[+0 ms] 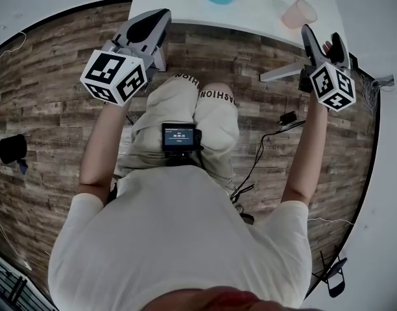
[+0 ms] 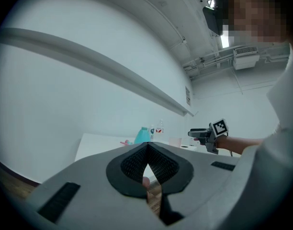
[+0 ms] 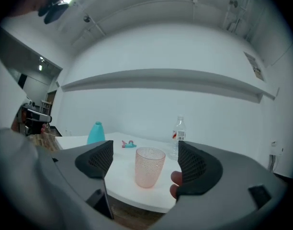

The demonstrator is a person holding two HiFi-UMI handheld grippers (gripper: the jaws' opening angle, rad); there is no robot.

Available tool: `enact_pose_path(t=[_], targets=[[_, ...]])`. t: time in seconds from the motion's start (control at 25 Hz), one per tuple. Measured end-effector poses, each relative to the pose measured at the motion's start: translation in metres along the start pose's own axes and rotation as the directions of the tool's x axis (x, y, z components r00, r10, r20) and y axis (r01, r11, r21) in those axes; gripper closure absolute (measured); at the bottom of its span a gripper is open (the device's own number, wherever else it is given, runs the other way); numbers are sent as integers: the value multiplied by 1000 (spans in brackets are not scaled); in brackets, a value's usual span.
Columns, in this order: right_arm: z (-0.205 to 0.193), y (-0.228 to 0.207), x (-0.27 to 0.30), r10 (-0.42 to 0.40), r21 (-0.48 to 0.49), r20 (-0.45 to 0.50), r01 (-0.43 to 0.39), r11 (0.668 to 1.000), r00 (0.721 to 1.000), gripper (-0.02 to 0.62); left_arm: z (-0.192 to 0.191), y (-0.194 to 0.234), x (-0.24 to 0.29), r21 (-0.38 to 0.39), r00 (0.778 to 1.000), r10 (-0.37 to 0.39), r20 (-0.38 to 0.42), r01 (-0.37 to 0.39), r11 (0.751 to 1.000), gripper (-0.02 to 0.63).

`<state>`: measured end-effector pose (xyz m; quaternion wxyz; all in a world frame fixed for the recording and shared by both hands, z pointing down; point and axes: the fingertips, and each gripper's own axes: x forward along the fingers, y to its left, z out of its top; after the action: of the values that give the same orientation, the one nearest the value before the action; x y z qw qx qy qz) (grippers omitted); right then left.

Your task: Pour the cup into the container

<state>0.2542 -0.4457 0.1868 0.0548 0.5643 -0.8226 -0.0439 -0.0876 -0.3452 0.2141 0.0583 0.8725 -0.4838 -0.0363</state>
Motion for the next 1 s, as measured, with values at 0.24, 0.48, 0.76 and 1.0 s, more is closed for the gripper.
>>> enact_pose_path(t=[0.24,0.48,0.76,1.0], targets=[[16,44,-58,-12,-48,89,16,999,996,284,-1,-5,-15,-1,1000,14,9,-14,1000,595],[14,76,-93,-19,-78,126,29,997,992,304,-1,-13,-31,20,999,21,27,-22,1000,595],[6,107,-127,-11,-85,126,22,996,992,325,-5,-26,-52,51,1000,15,22,-16,999,595],[-32,151,-158,19,-111,98,-8,994,995,325,-26,-37,-82,38,1000,20,0,-20,999,596]])
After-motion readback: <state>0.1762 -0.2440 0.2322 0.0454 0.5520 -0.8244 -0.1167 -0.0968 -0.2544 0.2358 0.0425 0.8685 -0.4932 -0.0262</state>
